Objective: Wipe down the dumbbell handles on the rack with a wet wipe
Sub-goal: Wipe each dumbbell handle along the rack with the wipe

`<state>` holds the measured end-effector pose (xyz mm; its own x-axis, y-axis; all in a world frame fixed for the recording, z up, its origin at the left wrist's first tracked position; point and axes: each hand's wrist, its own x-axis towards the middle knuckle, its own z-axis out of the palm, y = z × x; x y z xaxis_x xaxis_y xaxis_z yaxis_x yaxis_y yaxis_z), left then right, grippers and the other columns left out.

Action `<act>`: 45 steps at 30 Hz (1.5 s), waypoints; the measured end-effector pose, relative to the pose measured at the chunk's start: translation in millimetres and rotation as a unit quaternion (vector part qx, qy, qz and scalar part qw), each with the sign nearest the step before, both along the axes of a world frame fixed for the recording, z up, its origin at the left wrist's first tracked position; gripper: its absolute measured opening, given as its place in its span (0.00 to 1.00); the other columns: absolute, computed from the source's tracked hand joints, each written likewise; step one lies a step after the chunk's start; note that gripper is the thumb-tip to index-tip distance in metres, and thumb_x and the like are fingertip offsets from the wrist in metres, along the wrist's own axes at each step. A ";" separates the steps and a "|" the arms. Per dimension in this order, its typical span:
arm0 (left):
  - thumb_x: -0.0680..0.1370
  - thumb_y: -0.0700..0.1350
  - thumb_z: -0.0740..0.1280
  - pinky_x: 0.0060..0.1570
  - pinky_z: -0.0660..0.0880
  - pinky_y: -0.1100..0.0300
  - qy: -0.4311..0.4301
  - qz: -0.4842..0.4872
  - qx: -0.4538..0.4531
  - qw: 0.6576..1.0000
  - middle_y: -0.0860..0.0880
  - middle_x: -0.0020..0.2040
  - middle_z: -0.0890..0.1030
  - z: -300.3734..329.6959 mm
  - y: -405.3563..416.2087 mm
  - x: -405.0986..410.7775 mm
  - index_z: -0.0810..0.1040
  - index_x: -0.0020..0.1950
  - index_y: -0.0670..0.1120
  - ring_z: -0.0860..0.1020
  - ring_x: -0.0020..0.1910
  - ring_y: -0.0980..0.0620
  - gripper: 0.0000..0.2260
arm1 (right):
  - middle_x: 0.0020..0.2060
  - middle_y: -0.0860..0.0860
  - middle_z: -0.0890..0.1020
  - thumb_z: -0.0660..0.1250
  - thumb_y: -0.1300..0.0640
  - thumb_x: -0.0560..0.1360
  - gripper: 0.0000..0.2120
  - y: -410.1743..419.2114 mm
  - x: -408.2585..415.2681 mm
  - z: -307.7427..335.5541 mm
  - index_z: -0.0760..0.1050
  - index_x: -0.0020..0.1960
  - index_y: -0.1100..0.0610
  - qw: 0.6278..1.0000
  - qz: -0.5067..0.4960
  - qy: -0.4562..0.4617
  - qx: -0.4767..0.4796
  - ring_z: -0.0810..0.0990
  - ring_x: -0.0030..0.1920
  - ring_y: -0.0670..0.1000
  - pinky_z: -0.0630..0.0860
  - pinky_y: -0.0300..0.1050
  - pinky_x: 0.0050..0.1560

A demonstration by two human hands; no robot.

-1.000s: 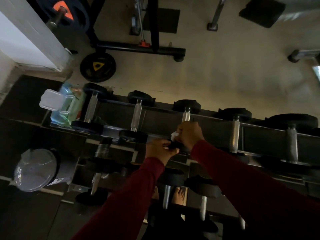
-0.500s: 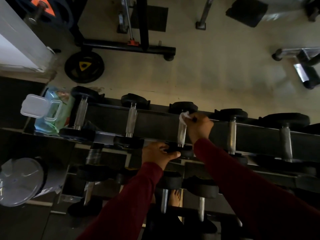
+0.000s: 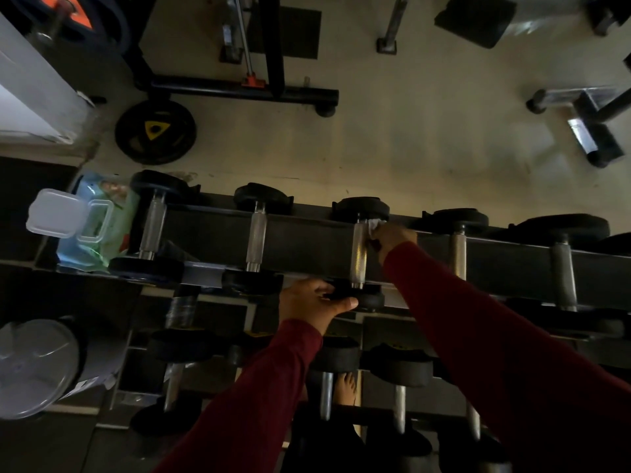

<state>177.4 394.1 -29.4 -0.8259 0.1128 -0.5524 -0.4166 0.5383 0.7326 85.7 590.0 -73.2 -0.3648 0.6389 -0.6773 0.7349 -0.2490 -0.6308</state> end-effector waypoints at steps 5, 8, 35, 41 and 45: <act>0.62 0.52 0.82 0.35 0.71 0.77 -0.004 -0.002 -0.004 1.000 0.57 0.44 0.82 2.2 0.6 -1.1 0.82 0.50 0.47 0.78 0.40 0.65 0.21 | 0.37 0.48 0.80 0.68 0.51 0.79 0.11 -41.7 23.7 34.5 0.74 0.38 0.49 0.993 0.027 0.070 0.089 0.80 0.38 0.44 0.78 0.41 0.47; 0.62 0.52 0.83 0.39 0.74 0.75 -0.008 0.001 0.006 1.000 0.56 0.46 0.82 1.8 0.6 -1.2 0.82 0.50 0.48 0.79 0.42 0.65 0.21 | 0.38 0.47 0.80 0.68 0.51 0.79 0.11 -38.1 24.3 30.1 0.73 0.39 0.50 0.995 -0.002 0.076 0.067 0.78 0.37 0.42 0.77 0.40 0.45; 0.62 0.51 0.82 0.35 0.71 0.77 -0.012 0.002 -0.001 1.000 0.55 0.47 0.83 -0.2 0.3 -1.9 0.83 0.51 0.47 0.79 0.41 0.65 0.21 | 0.41 0.50 0.79 0.68 0.51 0.78 0.09 -25.5 15.6 43.1 0.74 0.44 0.55 1.000 0.006 -0.001 0.024 0.79 0.41 0.46 0.78 0.41 0.44; 0.61 0.53 0.83 0.42 0.73 0.73 -0.010 0.008 -0.008 1.000 0.55 0.47 0.83 -1.8 0.6 -2.4 0.83 0.51 0.48 0.80 0.43 0.64 0.23 | 0.35 0.45 0.80 0.68 0.51 0.78 0.10 -37.8 27.5 33.4 0.75 0.38 0.48 0.982 0.086 0.064 0.154 0.80 0.37 0.42 0.81 0.43 0.49; 0.61 0.53 0.83 0.42 0.75 0.74 -0.002 0.002 -0.007 1.000 0.56 0.46 0.83 -2.0 -0.9 -2.2 0.83 0.49 0.48 0.80 0.43 0.65 0.21 | 0.46 0.52 0.83 0.71 0.54 0.77 0.06 -23.9 16.5 31.2 0.77 0.50 0.55 0.991 -0.083 0.061 -0.087 0.83 0.45 0.50 0.82 0.48 0.52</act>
